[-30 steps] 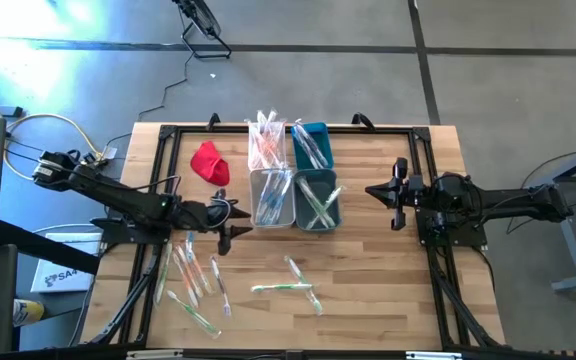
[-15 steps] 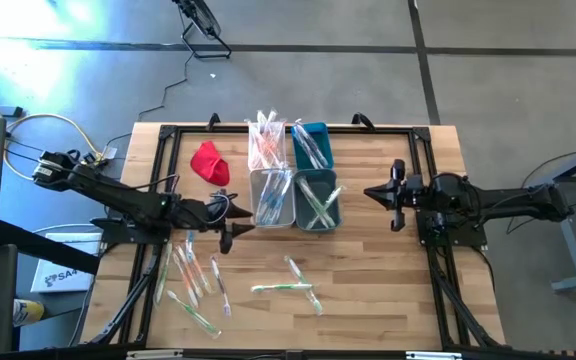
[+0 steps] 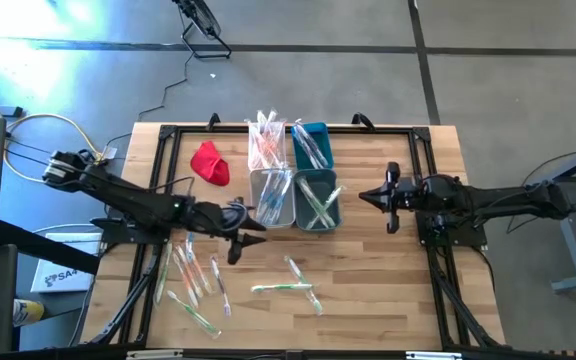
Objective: Pick & Place Toothbrushes
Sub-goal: Put the green toothbrush into the blue bin
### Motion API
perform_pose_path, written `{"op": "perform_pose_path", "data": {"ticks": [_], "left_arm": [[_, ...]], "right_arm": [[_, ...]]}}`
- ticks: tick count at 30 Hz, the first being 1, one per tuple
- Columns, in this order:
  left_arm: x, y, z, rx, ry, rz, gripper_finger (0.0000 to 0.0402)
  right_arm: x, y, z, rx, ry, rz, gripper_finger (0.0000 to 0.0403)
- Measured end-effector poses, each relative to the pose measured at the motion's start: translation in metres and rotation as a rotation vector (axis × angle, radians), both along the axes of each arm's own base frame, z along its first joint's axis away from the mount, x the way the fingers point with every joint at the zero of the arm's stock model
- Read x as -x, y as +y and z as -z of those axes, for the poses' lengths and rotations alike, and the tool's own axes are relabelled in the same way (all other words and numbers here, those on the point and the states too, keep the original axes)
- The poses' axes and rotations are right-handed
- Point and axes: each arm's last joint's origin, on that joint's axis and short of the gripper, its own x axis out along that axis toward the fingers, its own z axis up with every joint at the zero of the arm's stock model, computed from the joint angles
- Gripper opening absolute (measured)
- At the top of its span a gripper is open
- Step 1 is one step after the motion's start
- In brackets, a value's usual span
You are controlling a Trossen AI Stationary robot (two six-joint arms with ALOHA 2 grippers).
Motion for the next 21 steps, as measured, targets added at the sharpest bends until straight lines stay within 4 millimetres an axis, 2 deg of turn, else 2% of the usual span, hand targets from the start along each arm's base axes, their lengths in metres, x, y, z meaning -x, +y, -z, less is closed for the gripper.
{"op": "perform_pose_path", "data": {"ticks": [11, 21], "left_arm": [[-0.045, -0.022, 0.0, -0.019, 0.225, 0.112, 0.0149], [-0.063, -0.053, 0.009, -0.044, 0.361, 0.176, 0.0149]], "right_arm": [[-0.004, 0.0, 0.002, 0.001, 0.016, 0.002, 0.0007], [-0.004, 0.0, 0.001, 0.001, 0.003, 0.004, 0.0007]]}}
